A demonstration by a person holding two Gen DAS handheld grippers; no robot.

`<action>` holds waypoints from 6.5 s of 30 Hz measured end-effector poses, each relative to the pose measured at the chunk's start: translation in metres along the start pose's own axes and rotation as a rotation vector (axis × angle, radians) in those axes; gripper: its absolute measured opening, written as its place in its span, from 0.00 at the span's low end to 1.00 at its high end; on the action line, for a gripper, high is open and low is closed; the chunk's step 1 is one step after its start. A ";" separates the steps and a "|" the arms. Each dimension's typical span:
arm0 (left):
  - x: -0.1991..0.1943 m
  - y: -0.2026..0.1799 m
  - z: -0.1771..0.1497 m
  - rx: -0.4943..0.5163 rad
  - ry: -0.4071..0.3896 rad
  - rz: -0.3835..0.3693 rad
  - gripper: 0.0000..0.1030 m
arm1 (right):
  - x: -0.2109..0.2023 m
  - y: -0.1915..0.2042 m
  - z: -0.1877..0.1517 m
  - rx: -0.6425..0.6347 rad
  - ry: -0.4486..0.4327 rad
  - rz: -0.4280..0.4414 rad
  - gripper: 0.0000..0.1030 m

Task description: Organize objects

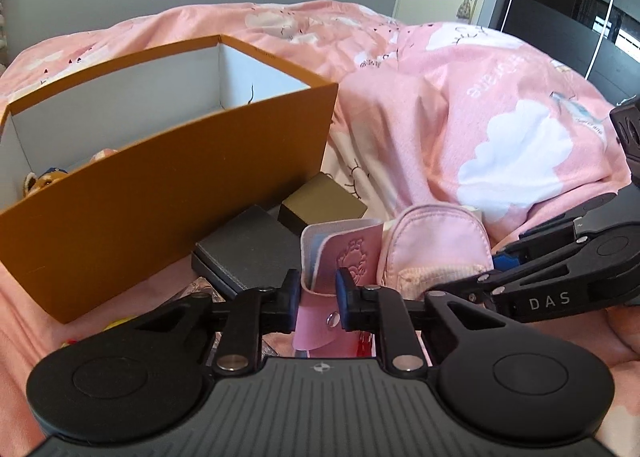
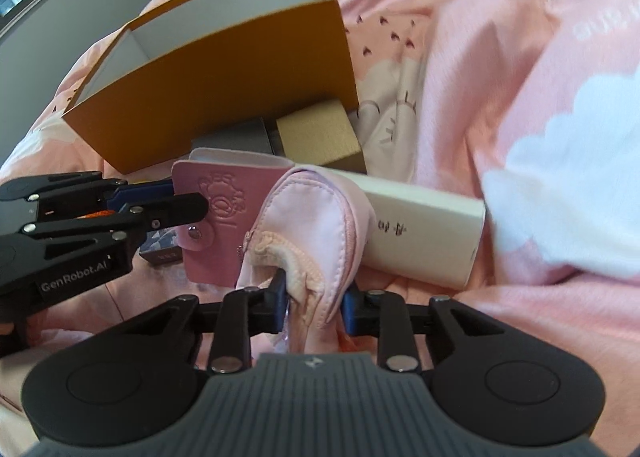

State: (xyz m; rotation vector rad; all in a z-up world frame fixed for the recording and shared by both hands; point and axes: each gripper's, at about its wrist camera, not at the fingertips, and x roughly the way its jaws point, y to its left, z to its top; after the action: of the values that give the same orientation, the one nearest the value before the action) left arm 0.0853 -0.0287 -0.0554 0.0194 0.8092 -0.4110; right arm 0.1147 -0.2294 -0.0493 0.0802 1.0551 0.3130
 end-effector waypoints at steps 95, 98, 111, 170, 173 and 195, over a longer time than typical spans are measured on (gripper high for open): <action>-0.099 0.068 0.041 -0.316 -0.120 0.108 0.19 | -0.053 0.067 0.079 -0.298 -0.306 0.107 0.25; -0.104 0.071 0.062 -0.333 -0.204 0.101 0.19 | -0.065 0.071 0.093 -0.338 -0.350 0.101 0.24; -0.056 0.118 0.121 -0.433 -0.266 0.039 0.19 | -0.056 0.076 0.169 -0.404 -0.401 0.034 0.24; 0.043 0.151 0.127 -0.375 0.139 0.110 0.21 | 0.065 0.066 0.233 -0.639 0.062 0.108 0.25; 0.032 0.155 0.123 -0.389 0.111 0.127 0.21 | 0.086 0.068 0.251 -0.622 0.196 0.189 0.25; 0.037 0.155 0.084 -0.427 0.116 0.101 0.21 | 0.167 0.059 0.248 -0.383 0.450 0.293 0.30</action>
State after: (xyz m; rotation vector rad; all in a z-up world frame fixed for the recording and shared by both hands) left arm 0.2224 0.0866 -0.0446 -0.3146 0.9934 -0.1361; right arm 0.3919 -0.1035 -0.0546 -0.1908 1.4110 0.8209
